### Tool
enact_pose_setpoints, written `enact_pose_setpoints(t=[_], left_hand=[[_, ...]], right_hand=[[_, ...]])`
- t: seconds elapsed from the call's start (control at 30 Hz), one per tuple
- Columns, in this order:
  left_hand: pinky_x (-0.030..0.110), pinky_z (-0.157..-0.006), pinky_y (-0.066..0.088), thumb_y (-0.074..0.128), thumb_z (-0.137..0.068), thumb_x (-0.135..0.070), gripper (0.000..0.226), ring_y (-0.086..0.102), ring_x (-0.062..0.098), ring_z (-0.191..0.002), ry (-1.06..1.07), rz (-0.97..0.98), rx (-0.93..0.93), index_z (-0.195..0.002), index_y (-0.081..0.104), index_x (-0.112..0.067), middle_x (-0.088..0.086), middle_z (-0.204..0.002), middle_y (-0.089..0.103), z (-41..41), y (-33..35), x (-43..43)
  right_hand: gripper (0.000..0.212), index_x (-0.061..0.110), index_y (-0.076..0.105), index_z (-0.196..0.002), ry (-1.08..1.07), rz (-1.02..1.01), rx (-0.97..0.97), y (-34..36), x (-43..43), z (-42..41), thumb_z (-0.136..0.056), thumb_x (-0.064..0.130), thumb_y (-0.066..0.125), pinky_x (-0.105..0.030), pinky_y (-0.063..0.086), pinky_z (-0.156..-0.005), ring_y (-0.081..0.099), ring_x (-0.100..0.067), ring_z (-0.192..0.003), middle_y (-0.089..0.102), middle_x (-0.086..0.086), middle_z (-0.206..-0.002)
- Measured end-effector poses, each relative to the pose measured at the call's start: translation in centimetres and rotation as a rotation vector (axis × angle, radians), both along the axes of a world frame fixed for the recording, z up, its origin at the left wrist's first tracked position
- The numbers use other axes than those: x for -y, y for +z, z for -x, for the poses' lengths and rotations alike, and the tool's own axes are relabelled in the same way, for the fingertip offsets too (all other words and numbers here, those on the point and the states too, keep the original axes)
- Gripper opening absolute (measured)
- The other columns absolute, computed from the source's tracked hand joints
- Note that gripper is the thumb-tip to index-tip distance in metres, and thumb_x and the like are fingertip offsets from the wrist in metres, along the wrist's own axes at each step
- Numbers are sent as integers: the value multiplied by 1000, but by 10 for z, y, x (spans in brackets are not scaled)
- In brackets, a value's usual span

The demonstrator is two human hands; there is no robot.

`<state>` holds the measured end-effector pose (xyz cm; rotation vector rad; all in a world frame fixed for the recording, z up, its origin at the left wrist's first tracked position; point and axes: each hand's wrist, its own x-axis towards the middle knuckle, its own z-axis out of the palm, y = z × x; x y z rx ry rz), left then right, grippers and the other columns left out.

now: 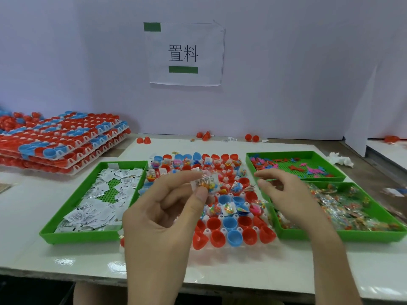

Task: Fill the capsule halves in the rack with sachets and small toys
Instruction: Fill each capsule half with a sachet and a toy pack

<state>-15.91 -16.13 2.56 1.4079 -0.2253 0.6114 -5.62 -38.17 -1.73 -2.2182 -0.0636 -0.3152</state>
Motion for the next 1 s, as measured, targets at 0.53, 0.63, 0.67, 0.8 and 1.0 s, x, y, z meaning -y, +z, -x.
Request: enact_pose_setpoints(t=[0.53, 0.63, 0.67, 0.8, 1.0], left_hand=[[17, -69, 57, 72, -70, -28, 28, 75, 12, -74, -13, -48, -14, -94, 75, -42, -2, -72, 76, -2, -4, -12], [16, -67, 57, 72, -71, -26, 27, 75, 12, -73, -14, -48, -7, -92, 76, -42, -3, -73, 77, -2, -4, -12], [17, -68, 57, 73, -71, -27, 26, 75, 12, -75, -14, -46, -7, -92, 76, -43, -3, -74, 77, -2, -3, -13], [21, -73, 59, 82, -77, -34, 18, 74, 15, -85, -37, -68, 2, -89, 75, -45, -3, -89, 77, -4, -3, -14], [25, -73, 60, 76, -73, -34, 19, 73, 17, -85, -32, -108, -5, -89, 74, -45, -1, -89, 76, -5, -2, -11]], right_hand=[[21, 24, 73, -110, -215, 330, -160, -33, 29, -109, -94, 17, 62, -48, 56, -89, 64, -23, -102, 71, -1, -117], [17, 28, 73, -87, -246, 237, -77, -33, 29, -106, -89, 11, 71, -40, 58, -71, 63, -14, -79, 69, 2, -95], [21, 29, 71, -82, -261, 232, -49, -33, 30, -105, -87, 9, 72, -35, 55, -66, 60, -10, -76, 68, 4, -91], [29, 23, 73, -84, -294, 190, 16, -34, 32, -107, -83, -5, 67, -18, 40, -53, 58, -5, -73, 69, 0, -87], [25, 21, 74, -84, -340, 122, 114, -31, 33, -104, -84, -3, 67, -20, 45, -57, 62, -7, -73, 70, 3, -83]])
